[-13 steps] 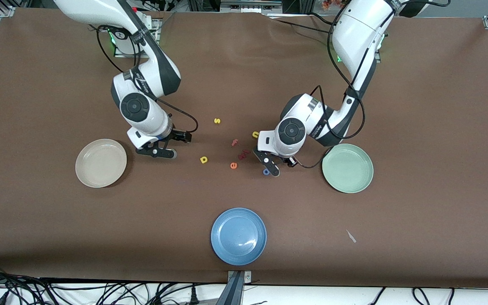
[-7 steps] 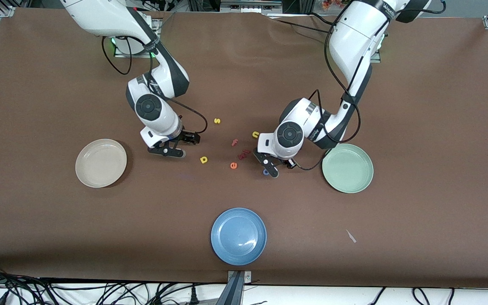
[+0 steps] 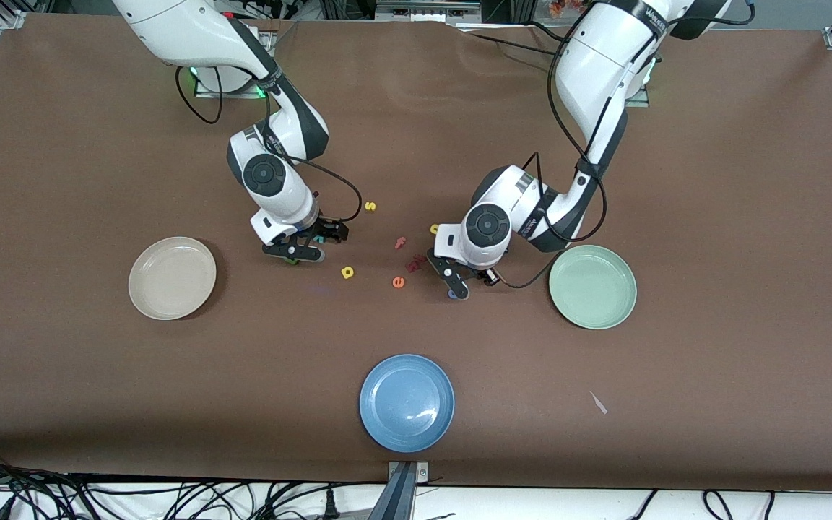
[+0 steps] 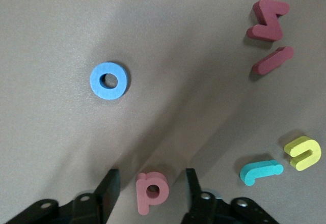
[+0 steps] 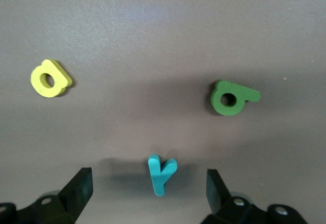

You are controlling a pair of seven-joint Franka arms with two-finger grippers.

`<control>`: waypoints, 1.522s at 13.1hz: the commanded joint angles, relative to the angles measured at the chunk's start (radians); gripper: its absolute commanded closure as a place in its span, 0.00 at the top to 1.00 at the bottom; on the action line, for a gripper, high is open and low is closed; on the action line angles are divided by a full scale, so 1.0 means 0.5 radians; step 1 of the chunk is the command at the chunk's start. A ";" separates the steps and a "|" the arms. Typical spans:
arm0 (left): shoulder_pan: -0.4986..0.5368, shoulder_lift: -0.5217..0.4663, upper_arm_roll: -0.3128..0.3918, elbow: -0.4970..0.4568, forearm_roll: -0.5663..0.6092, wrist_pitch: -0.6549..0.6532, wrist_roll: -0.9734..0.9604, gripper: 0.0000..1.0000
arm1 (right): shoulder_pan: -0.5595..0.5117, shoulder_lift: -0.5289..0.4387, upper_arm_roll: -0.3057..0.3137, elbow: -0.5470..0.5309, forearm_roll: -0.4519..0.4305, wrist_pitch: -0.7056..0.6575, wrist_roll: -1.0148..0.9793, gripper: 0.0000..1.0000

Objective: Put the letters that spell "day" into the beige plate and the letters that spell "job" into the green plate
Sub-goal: 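Grasp cyan y with the right gripper while the left gripper carries red p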

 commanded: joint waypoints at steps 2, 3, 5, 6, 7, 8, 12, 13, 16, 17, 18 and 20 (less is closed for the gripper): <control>-0.030 0.000 0.015 -0.045 0.148 0.032 0.002 0.31 | 0.003 0.009 0.000 -0.104 -0.016 0.155 0.015 0.89; -0.039 0.000 0.012 -0.048 0.179 0.032 0.002 0.18 | 0.003 0.009 0.000 -0.104 -0.016 0.155 0.009 0.82; -0.039 -0.018 0.012 -0.042 0.179 0.008 -0.001 0.03 | 0.003 0.006 0.000 -0.104 -0.016 0.149 0.006 0.67; -0.033 -0.046 0.015 -0.039 0.179 -0.010 -0.004 0.03 | 0.003 0.009 0.000 -0.104 -0.016 0.149 -0.007 0.57; -0.018 -0.086 0.015 -0.033 0.179 -0.077 0.002 0.03 | 0.003 0.009 0.000 -0.104 -0.013 0.149 -0.010 0.46; 0.001 -0.138 0.021 -0.014 0.179 -0.175 0.020 0.03 | 0.003 0.009 0.000 -0.101 -0.013 0.149 -0.010 0.35; 0.209 -0.353 0.024 -0.011 0.182 -0.482 0.112 0.04 | 0.003 0.006 -0.006 -0.095 -0.013 0.149 -0.007 0.12; 0.289 -0.362 0.027 -0.011 0.182 -0.516 0.219 0.04 | 0.003 0.006 -0.006 -0.092 -0.013 0.149 -0.010 0.04; 0.546 -0.350 0.027 -0.017 0.188 -0.526 0.538 0.04 | -0.010 -0.055 -0.028 -0.028 -0.013 0.033 -0.037 0.00; 0.577 -0.335 0.030 -0.032 0.188 -0.523 0.587 0.04 | -0.010 -0.083 -0.076 0.033 -0.013 -0.104 -0.089 0.00; 0.629 -0.292 0.030 -0.036 0.209 -0.523 0.594 0.06 | -0.010 -0.108 -0.116 0.107 -0.010 -0.267 -0.175 0.00; 0.664 -0.261 0.027 -0.057 0.219 -0.520 0.579 0.08 | -0.010 -0.172 -0.202 0.166 -0.013 -0.500 -0.325 0.00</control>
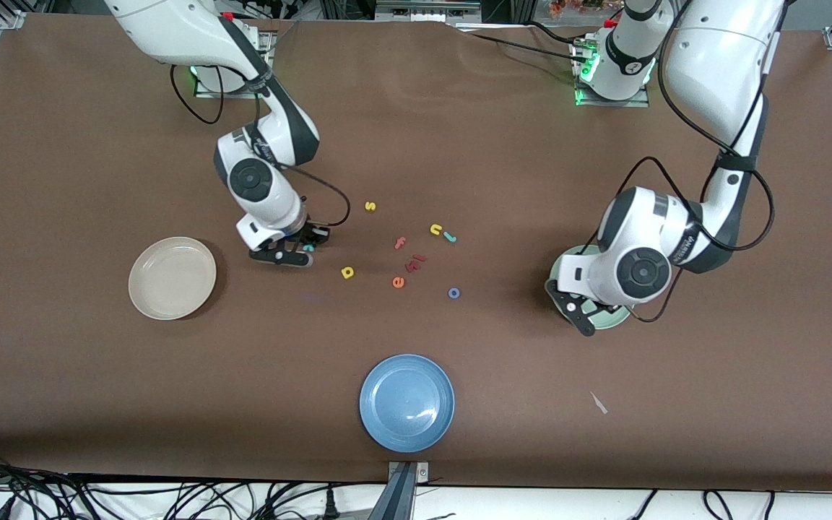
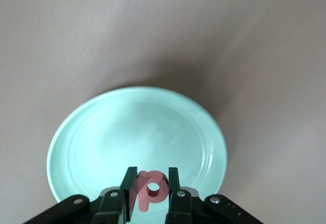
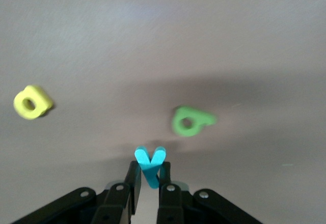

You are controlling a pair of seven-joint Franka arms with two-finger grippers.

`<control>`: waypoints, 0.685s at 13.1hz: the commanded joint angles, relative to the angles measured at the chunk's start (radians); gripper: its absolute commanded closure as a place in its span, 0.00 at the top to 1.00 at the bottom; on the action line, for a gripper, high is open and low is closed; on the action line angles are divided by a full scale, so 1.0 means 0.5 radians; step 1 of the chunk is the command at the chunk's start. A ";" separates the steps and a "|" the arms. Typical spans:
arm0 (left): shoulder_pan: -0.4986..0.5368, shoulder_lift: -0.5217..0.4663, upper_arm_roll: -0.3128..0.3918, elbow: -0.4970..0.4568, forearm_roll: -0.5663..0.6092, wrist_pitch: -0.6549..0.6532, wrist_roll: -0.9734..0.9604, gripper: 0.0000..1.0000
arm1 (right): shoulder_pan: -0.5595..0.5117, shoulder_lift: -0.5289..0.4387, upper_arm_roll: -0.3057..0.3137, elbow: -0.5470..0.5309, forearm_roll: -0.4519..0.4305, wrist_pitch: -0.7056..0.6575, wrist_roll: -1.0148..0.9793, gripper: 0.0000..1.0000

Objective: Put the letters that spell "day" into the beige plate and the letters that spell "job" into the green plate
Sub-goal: 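Place cyan y on the beige plate while the left gripper releases red p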

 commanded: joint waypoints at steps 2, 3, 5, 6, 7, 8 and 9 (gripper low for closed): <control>0.008 0.061 -0.026 -0.059 0.078 0.020 -0.021 0.10 | -0.008 -0.149 -0.174 0.024 -0.008 -0.270 -0.375 0.00; 0.017 0.064 -0.029 -0.077 0.066 0.045 -0.024 0.18 | -0.008 -0.183 -0.253 0.009 -0.008 -0.292 -0.538 0.00; 0.015 0.058 -0.029 -0.099 0.060 0.066 0.000 1.00 | -0.008 -0.223 -0.428 -0.047 -0.008 -0.295 -0.872 0.00; 0.005 0.037 -0.039 -0.084 0.060 0.048 -0.006 1.00 | -0.008 -0.223 -0.502 -0.050 -0.008 -0.295 -0.998 0.00; -0.013 0.000 -0.045 -0.069 0.057 0.045 -0.024 1.00 | -0.011 -0.220 -0.572 -0.053 -0.005 -0.289 -1.151 0.00; -0.047 -0.022 -0.045 -0.053 0.050 0.039 -0.052 1.00 | -0.014 -0.205 -0.646 -0.053 0.008 -0.277 -1.284 0.00; -0.071 -0.028 -0.051 0.005 0.050 0.024 -0.122 1.00 | -0.026 -0.190 -0.704 -0.050 0.017 -0.258 -1.403 0.00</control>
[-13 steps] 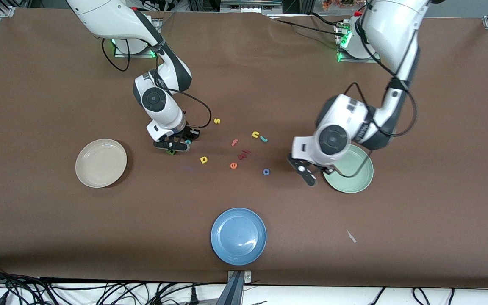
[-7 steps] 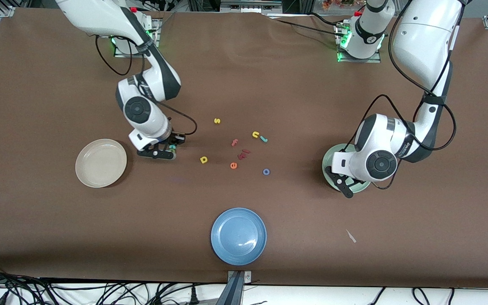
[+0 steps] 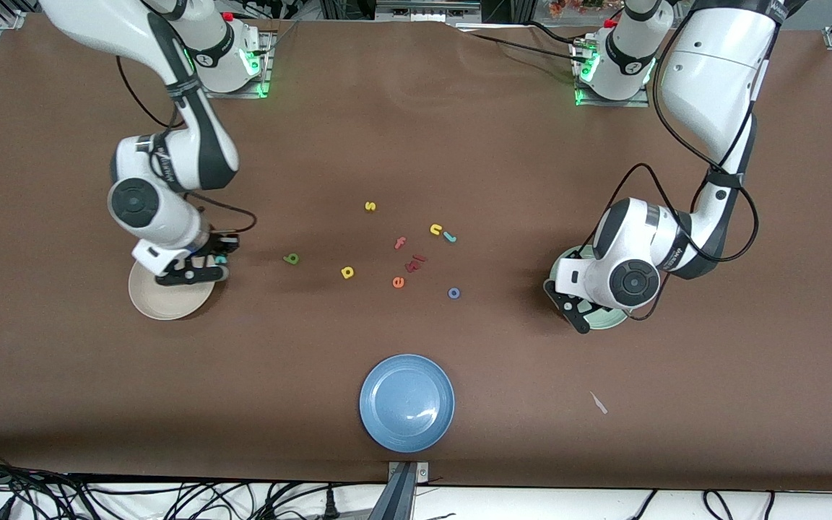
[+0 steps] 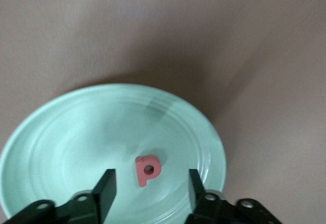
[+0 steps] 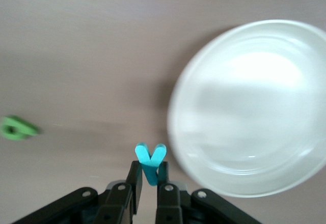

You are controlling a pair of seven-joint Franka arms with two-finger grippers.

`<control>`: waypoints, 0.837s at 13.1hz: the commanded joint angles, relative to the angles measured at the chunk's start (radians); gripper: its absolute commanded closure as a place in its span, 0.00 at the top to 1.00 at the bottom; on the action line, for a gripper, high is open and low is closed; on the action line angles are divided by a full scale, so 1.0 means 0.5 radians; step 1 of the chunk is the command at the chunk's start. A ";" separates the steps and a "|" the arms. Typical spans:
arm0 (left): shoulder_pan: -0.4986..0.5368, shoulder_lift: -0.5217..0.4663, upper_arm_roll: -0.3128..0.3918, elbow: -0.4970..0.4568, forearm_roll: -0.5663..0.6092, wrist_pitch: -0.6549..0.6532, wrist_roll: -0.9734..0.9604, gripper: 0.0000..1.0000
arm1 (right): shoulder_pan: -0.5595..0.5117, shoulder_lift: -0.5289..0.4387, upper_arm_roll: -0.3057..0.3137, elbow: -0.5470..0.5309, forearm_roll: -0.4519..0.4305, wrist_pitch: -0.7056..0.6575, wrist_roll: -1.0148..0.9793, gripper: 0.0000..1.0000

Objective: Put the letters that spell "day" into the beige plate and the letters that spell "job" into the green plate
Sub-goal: 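Place cyan y on the beige plate while the left gripper releases red p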

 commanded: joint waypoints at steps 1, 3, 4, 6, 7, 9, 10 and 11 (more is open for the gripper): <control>-0.108 -0.076 -0.027 0.118 0.044 -0.068 -0.189 1.00 | -0.043 0.004 -0.113 -0.043 0.023 0.059 -0.333 0.00; -0.176 -0.009 -0.034 0.275 -0.084 -0.087 -0.474 1.00 | -0.165 0.086 -0.110 -0.037 0.026 0.132 -0.490 0.00; -0.204 0.037 -0.034 0.345 -0.206 -0.081 -0.593 1.00 | -0.199 0.105 -0.110 -0.034 0.029 0.160 -0.527 0.19; -0.222 0.129 -0.034 0.495 -0.388 -0.072 -0.817 1.00 | -0.218 0.142 -0.101 -0.012 0.050 0.154 -0.518 1.00; -0.247 0.160 -0.034 0.532 -0.461 -0.066 -0.964 1.00 | -0.197 0.142 -0.083 0.000 0.081 0.139 -0.503 1.00; -0.311 0.194 -0.031 0.557 -0.502 -0.008 -1.372 1.00 | -0.187 0.127 0.018 0.031 0.167 0.096 -0.414 1.00; -0.363 0.209 -0.028 0.557 -0.493 0.068 -1.559 1.00 | -0.184 0.127 0.055 0.049 0.182 0.062 -0.322 1.00; -0.415 0.237 -0.025 0.560 -0.493 0.133 -1.746 1.00 | -0.187 0.130 0.110 0.058 0.182 0.059 -0.215 1.00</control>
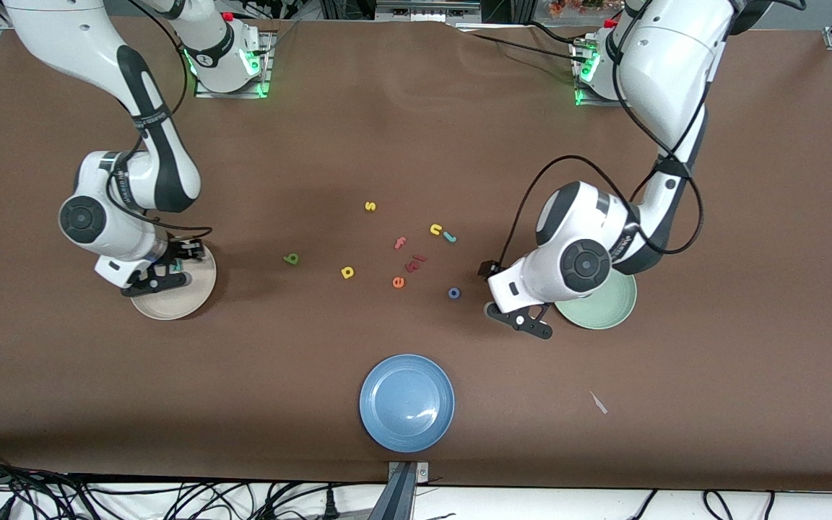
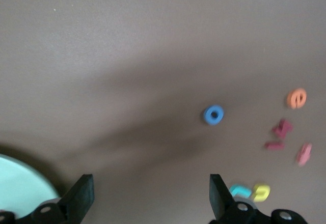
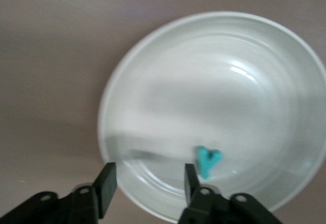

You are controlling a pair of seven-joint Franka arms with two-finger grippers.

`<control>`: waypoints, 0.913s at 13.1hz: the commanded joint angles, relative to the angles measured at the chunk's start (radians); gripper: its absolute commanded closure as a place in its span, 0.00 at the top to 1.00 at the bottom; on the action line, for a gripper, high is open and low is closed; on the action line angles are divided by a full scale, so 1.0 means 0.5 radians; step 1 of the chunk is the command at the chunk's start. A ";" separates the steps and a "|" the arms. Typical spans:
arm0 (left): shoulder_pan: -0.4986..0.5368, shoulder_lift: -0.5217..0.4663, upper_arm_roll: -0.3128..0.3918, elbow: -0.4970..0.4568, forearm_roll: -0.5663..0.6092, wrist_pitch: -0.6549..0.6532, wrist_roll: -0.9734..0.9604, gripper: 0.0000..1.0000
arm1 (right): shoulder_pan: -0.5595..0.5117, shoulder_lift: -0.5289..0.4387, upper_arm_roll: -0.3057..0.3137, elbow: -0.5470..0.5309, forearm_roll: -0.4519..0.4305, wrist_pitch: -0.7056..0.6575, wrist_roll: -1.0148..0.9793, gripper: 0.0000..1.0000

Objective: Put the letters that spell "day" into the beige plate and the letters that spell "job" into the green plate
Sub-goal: 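Place cyan y on the beige plate while the left gripper releases red p, then grasp green g with the right gripper while the left gripper grasps blue o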

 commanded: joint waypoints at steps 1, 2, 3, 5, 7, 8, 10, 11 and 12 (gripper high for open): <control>-0.150 0.121 0.032 0.097 -0.032 0.142 -0.508 1.00 | 0.002 -0.012 0.136 0.044 0.035 -0.054 0.234 1.00; -0.175 0.158 0.032 0.100 -0.032 0.191 -0.604 1.00 | 0.002 -0.012 0.191 0.050 0.035 -0.054 0.320 1.00; -0.196 0.182 0.032 0.103 -0.032 0.234 -0.645 1.00 | 0.002 -0.012 0.243 0.051 0.035 -0.054 0.421 1.00; -0.212 0.213 0.038 0.119 -0.029 0.305 -0.633 1.00 | 0.002 -0.009 0.360 0.047 0.035 -0.038 0.556 1.00; -0.291 0.293 0.041 0.134 -0.011 0.422 -0.636 0.99 | 0.005 0.004 0.443 0.047 0.035 0.001 0.664 1.00; -0.334 0.314 0.065 0.131 0.081 0.434 -0.639 0.95 | 0.017 0.016 0.470 0.041 0.035 0.050 0.692 1.00; -0.374 0.351 0.066 0.131 0.186 0.437 -0.651 0.86 | 0.085 0.077 0.474 0.032 0.035 0.166 0.780 1.00; -0.374 0.354 0.066 0.131 0.186 0.440 -0.648 0.84 | 0.118 0.099 0.474 0.029 0.035 0.225 0.848 1.00; -0.377 0.358 0.066 0.128 0.192 0.440 -0.642 0.70 | 0.149 0.108 0.474 0.032 0.032 0.262 0.909 1.00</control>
